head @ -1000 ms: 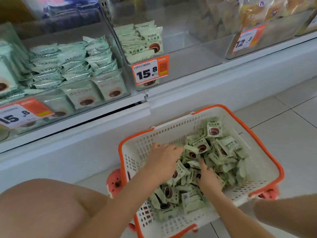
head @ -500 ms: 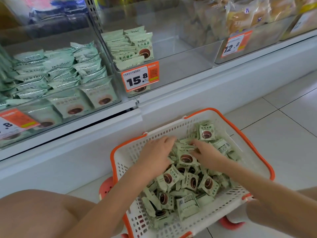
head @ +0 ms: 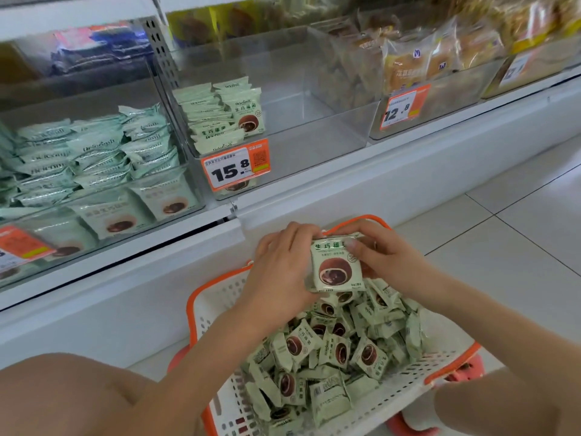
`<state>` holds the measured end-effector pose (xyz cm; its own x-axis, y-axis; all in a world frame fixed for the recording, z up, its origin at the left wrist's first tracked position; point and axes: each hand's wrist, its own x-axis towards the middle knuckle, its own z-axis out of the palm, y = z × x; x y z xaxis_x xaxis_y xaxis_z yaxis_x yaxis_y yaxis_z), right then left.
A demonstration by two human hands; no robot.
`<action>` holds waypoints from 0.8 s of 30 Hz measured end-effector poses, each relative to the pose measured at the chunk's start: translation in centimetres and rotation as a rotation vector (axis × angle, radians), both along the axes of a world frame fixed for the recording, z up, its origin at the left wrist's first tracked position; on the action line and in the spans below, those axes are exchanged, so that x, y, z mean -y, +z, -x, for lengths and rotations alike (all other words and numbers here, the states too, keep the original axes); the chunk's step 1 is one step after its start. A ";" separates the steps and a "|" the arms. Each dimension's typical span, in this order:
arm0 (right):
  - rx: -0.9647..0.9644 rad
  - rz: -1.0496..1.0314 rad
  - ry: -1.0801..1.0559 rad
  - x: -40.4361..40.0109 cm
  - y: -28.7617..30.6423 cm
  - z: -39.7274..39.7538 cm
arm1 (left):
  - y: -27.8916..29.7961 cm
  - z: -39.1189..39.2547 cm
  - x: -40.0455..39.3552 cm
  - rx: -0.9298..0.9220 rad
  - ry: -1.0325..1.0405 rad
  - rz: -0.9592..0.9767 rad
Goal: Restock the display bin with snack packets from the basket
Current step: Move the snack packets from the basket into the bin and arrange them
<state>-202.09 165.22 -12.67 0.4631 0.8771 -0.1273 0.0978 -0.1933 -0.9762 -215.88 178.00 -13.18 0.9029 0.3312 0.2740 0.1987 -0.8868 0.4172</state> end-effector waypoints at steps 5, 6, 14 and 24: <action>0.103 0.001 -0.055 -1.1 1.9 -0.7 | 1.3 -1.0 -1.3 0.030 -0.009 -0.234; 0.101 -0.031 -0.080 -1.6 2.7 -1.1 | 2.0 -1.3 -2.2 0.079 0.014 -0.278; 0.493 -0.218 -0.247 -11.6 10.9 -7.3 | 5.6 -2.5 -11.1 0.151 0.269 -0.466; 0.901 0.109 0.035 -29.7 8.0 -11.8 | 3.5 -1.8 -13.8 0.083 0.113 -0.494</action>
<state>-190.32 194.91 -4.63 0.4010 0.8967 0.1873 0.8230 -0.2629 -0.5035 -214.05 191.76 -9.66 0.8377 0.2381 0.4916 0.2884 -0.9571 -0.0278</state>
